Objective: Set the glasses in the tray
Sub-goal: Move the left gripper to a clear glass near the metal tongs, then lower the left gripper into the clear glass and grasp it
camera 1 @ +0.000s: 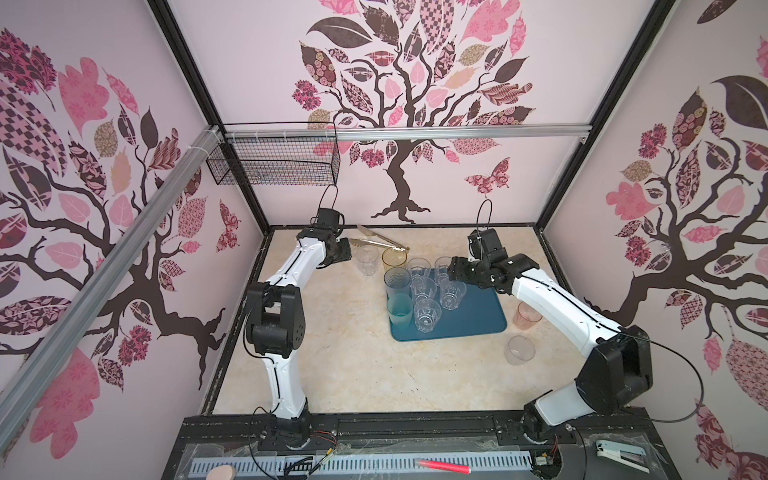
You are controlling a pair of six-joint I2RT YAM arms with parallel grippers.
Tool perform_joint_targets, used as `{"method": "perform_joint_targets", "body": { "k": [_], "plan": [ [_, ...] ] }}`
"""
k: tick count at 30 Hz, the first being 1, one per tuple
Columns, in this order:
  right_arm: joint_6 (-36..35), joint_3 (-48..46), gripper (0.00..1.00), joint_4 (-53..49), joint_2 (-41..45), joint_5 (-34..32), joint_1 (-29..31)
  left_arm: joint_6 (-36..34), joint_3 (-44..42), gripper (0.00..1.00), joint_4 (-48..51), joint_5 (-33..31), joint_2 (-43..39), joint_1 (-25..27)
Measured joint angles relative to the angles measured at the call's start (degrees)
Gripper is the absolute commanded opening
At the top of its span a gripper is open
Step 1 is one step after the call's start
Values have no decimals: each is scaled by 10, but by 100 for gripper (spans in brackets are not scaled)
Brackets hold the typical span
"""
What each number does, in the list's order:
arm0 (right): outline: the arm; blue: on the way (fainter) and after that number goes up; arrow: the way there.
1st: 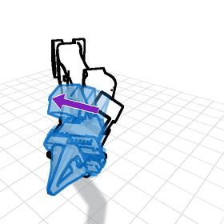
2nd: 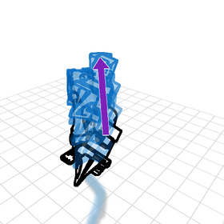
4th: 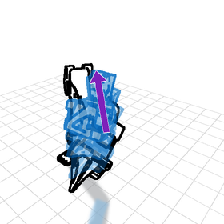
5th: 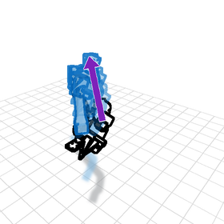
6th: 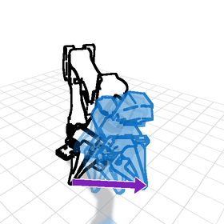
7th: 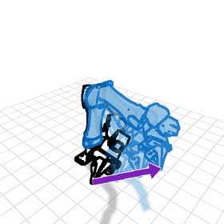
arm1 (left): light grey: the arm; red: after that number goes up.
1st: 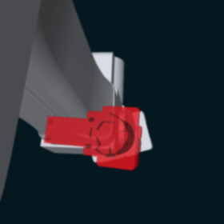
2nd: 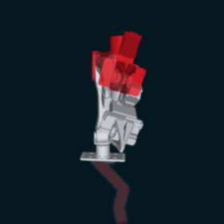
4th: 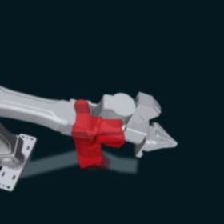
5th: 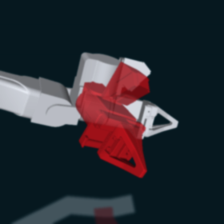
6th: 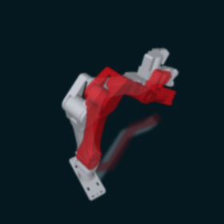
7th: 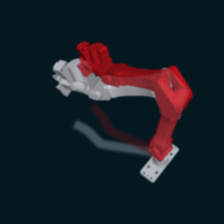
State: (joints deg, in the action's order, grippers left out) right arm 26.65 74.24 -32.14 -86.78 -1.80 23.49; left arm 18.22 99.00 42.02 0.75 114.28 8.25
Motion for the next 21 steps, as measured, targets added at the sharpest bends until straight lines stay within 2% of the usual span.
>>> {"method": "perform_joint_targets", "body": {
  "k": [15, 21],
  "plan": [
    [-6, 0, 72, 2, 0, 0, 0, -17, 112, 43, 10, 28, 117, 23],
    [-12, 0, 72, 2, 0, 0, 0, -23, 140, 35, 20, 25, 147, 29]
  ]
}}
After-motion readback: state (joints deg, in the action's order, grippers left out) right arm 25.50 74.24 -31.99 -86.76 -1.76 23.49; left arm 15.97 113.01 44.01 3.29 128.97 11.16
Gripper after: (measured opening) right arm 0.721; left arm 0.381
